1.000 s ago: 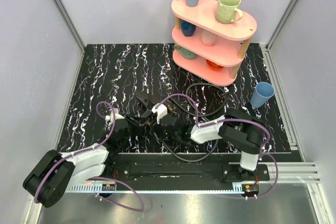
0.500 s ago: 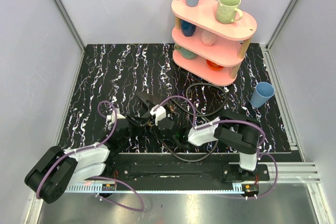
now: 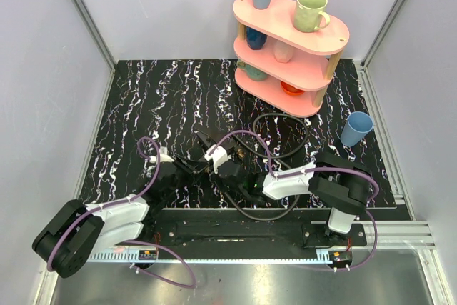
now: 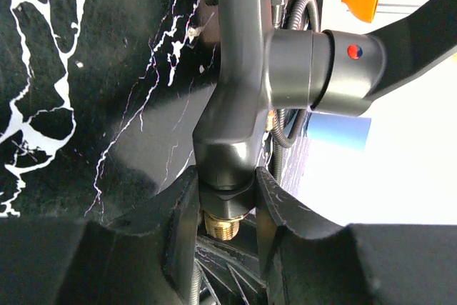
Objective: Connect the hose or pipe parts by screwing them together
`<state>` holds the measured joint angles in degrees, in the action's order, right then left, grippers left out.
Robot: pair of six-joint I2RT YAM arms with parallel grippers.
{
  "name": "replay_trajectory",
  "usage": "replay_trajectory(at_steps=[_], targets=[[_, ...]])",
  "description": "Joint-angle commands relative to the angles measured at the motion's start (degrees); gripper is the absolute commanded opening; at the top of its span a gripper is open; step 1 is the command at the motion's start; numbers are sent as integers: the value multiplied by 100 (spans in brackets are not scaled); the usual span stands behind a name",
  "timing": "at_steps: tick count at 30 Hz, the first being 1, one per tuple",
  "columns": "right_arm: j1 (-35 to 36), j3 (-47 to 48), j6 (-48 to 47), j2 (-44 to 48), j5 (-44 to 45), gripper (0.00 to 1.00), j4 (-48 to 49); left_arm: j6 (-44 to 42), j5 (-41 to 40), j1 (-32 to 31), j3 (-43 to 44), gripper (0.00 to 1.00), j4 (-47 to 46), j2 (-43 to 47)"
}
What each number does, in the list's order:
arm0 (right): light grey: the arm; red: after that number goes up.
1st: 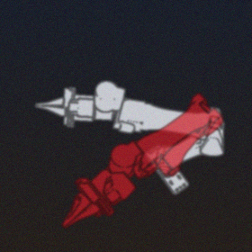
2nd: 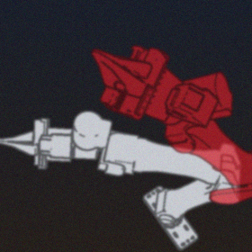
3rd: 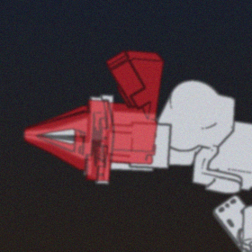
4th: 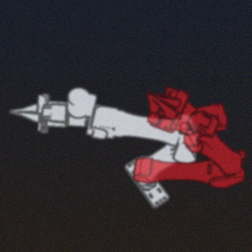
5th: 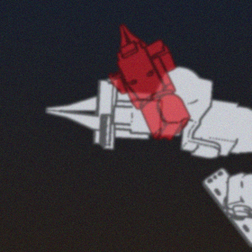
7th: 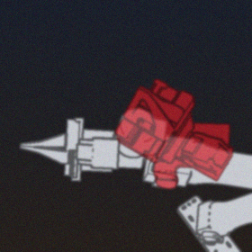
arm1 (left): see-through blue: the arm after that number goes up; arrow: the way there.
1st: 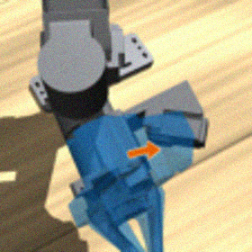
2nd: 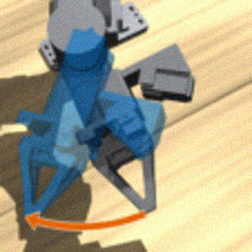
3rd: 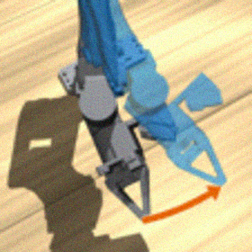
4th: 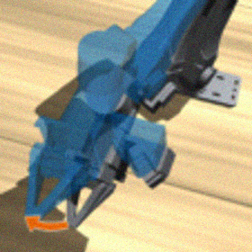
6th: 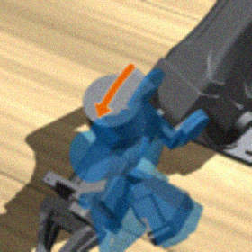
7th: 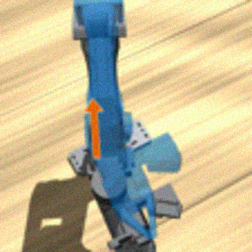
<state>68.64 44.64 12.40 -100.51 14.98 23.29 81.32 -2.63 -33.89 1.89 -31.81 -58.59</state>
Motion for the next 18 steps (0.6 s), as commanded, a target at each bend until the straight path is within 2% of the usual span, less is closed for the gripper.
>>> replay_trajectory(at_steps=[1, 6, 13, 18], targets=[[35, 98, -195, 418, -119, 0, -395, -222, -545, 102, 92, 0, -325, 23], [-148, 80, -238, 208, 198, 0, -378, -178, -528, 102, 57, 0, -291, 66], [-904, 605, -528, -214, -775, 0, -150, -28, -738, 102, -171, 0, 17, 216], [-1055, 1195, -853, -759, -1410, 3, -193, -90, -765, 93, -171, 0, 105, 286]])
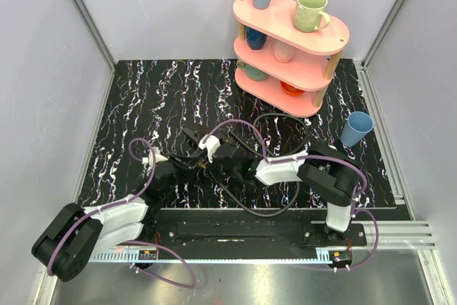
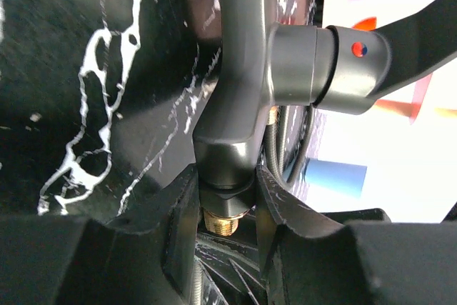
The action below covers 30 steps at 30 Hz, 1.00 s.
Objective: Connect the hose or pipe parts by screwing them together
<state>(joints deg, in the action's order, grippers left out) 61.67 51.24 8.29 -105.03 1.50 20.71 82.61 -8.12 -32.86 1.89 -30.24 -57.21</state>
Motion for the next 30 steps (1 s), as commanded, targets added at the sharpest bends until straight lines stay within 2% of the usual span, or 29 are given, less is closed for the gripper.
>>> replay_trajectory(at_steps=[1, 4, 8, 9, 15, 16, 19, 23, 30], targets=[[-375, 736, -530, -385, -140, 3, 13, -219, -234, -10, -171, 0, -44, 149], [-375, 984, -583, -579, -396, 5, -76, -201, -251, -10, -171, 0, -104, 79], [-419, 967, -557, -641, -510, 16, -6, -123, -208, -10, -163, 0, -245, -115], [-436, 932, -566, -624, -562, 22, -23, -53, -216, -10, -163, 0, -254, -158], [-472, 327, -425, -202, -598, 42, 265, 124, -418, -10, -119, 0, -53, -62], [-472, 212, -373, -132, -598, 48, 345, 107, -445, -1, -110, 0, -35, -10], [-480, -79, -364, 97, -607, 56, 478, 54, -506, -1, -110, 0, 36, 61], [-480, -237, -390, 421, -659, 62, 381, 19, -550, -1, -75, 0, 44, 9], [-480, -694, -127, 844, -800, 62, 644, 1, -489, -1, -31, 0, -131, -167]])
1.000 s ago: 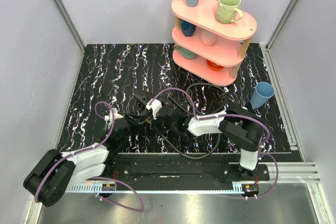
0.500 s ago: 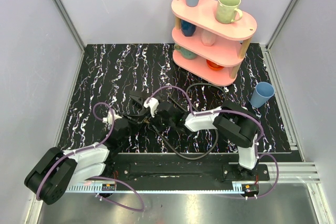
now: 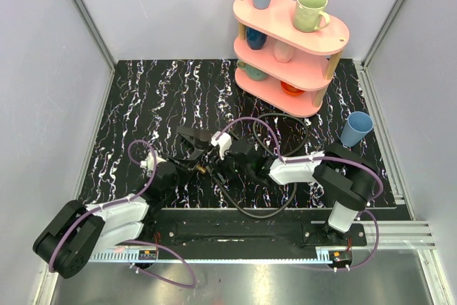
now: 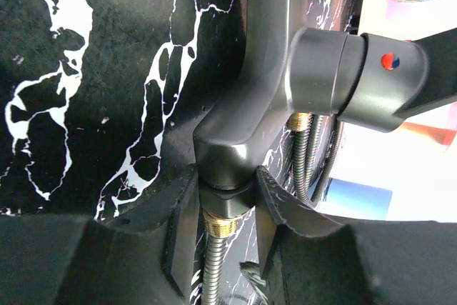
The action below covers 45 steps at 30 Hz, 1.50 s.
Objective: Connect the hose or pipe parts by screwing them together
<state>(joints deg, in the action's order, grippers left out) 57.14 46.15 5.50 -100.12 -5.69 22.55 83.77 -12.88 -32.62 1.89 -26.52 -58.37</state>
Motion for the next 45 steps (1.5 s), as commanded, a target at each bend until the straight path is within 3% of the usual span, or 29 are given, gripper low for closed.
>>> replay_trajectory(at_steps=[1, 21, 26, 31, 36, 45], targets=[[-28, -203, 223, 335, -38, 62, 505, -115, -21, -25, -40, 0, -503, -60], [402, 455, 813, -878, 1280, 50, 734, -387, -329, -25, 31, 0, 271, 554], [561, 561, 795, -1062, 1615, 31, 707, -414, -311, -25, 57, 0, 332, 616], [561, 535, 138, -870, 1572, 16, 681, -387, -285, -25, 13, 0, 323, 625], [482, 746, -523, -597, 1466, 18, 330, -352, -276, -25, -13, 0, 297, 634], [86, 1467, 56, -1194, 1281, 32, 154, -343, -258, -25, -48, 0, 200, 528]])
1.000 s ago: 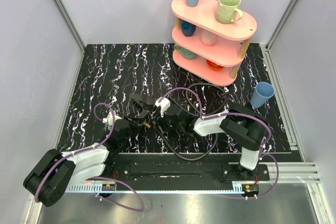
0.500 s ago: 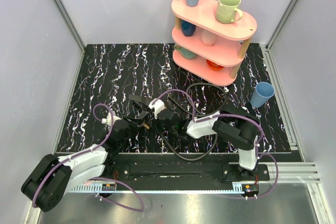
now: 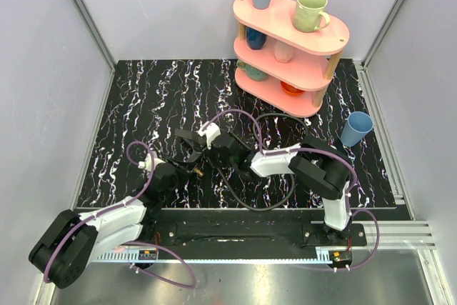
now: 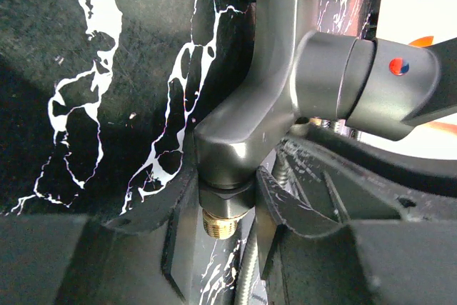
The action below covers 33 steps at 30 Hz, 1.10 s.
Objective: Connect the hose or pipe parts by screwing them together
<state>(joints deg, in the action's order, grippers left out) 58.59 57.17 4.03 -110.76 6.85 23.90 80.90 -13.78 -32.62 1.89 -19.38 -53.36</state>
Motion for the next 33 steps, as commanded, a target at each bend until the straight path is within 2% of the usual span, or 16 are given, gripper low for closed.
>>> replay_trajectory(at_steps=[1, 7, 12, 18, 24, 33], targets=[[-49, 400, 247, -121, 105, 33, 18, -48, -177, -25, -66, 0, -523, 36], [-58, 611, 326, -104, 378, 43, -306, -57, -204, -25, -57, 0, -532, 54], [-49, 348, 449, 273, 396, 50, -272, -66, -204, -25, -40, 0, -567, 10], [-58, 40, 800, 363, 694, 50, -131, -75, -169, -25, -31, 0, -620, -51], [-40, -13, 1213, 116, 607, 50, 88, -101, -151, -25, 22, 0, -594, -51], [100, 119, 1258, -244, 914, 47, 132, -92, -116, -25, 31, 0, -620, -78]])
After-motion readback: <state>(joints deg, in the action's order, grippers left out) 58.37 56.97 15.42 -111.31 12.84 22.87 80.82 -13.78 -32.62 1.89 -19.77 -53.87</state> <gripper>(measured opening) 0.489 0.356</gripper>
